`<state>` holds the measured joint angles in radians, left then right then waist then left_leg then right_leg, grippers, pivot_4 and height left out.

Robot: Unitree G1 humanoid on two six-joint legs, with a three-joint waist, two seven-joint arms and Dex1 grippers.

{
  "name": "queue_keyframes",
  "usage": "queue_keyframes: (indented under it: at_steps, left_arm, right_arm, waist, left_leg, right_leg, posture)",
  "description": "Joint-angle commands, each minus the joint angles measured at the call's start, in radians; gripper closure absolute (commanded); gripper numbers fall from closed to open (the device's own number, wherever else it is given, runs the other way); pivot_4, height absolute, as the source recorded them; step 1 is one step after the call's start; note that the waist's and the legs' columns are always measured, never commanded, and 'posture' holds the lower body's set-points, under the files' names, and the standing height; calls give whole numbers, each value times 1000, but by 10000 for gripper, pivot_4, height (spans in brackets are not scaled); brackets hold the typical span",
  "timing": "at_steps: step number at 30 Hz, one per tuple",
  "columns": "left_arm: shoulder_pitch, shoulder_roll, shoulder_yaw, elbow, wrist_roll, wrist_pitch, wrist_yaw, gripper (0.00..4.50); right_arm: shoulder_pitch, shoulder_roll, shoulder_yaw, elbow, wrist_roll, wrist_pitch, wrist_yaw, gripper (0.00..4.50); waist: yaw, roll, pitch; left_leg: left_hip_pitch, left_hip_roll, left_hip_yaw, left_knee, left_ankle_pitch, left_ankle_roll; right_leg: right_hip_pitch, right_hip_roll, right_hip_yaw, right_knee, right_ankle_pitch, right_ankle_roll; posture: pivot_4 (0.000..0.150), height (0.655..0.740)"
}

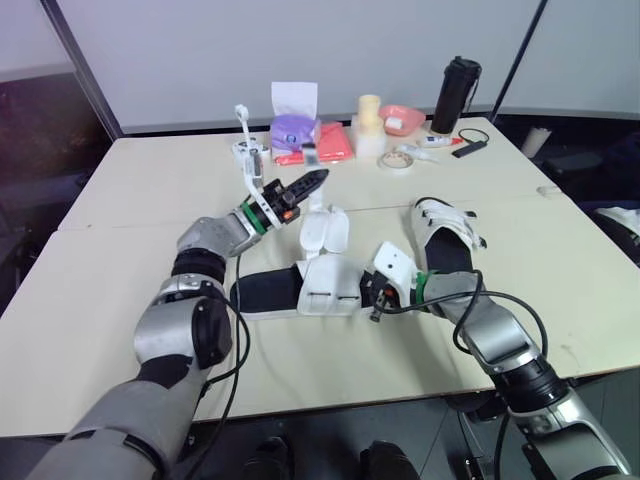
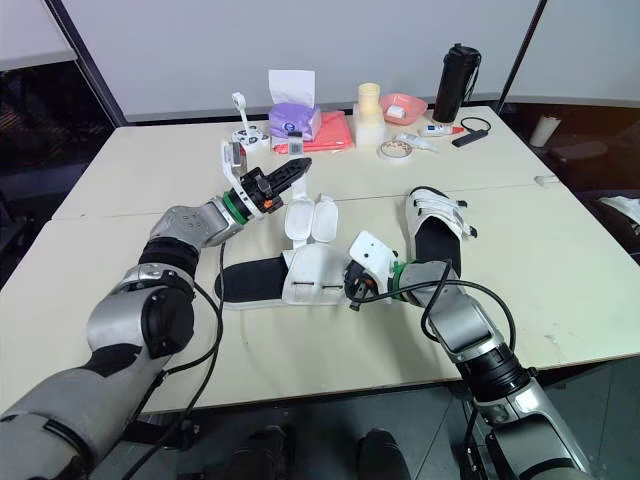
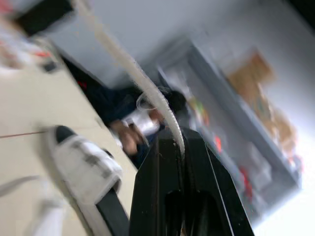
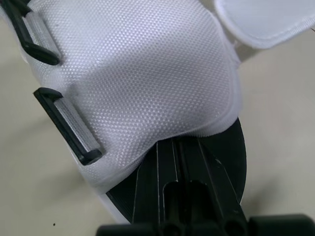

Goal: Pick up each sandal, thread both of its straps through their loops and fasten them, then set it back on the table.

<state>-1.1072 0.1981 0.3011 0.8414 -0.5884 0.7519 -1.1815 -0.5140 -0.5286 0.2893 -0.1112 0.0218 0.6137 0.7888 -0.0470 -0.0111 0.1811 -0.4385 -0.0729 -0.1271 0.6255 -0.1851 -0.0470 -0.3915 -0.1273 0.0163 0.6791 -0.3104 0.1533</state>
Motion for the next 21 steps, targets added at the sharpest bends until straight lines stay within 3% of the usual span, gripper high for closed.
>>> queue_keyframes:
  at_steps: [1,4,8,15,21]
  left_arm:
    - [114,43,-161,-348,-28,59,-157,44421]
    - [276,128,-316,-595,15,5,-257,44421]
    - [420,223,-450,-704,137,-233,-333,44421]
    - [493,249,-524,-548,372,-885,-320,44421]
    - [450,199,-523,-360,471,-1303,-223,44421]
  right_arm:
    - [14,5,19,-4,-3,10,4,45000]
    - [14,3,20,1,-3,5,6,45000]
    - [9,4,23,6,-4,3,9,45000]
    - [1,8,29,21,-8,-8,17,45000]
    - [-2,10,29,26,-10,-12,23,45000]
  waist:
    - [-1,0,0]
    - [0,0,0]
    - [6,1,0]
    - [21,1,-1]
    - [27,1,-1]
  left_leg:
    - [0,0,0,-1,0,0]
    - [0,1,0,-3,1,-1]
    - [2,1,-2,-5,1,-1]
    - [2,1,-3,-7,1,-1]
    - [4,1,-2,-10,1,-1]
  right_leg:
    - [0,0,0,0,0,0]
    - [-1,0,2,-1,0,0]
    - [0,0,3,-4,0,-1]
    - [2,0,2,-11,2,-4]
    - [3,0,2,-12,2,-4]
  posture:
    - [1500,7400]
    - [1500,7400]
    - [1500,7400]
    - [1500,7400]
    - [1500,7400]
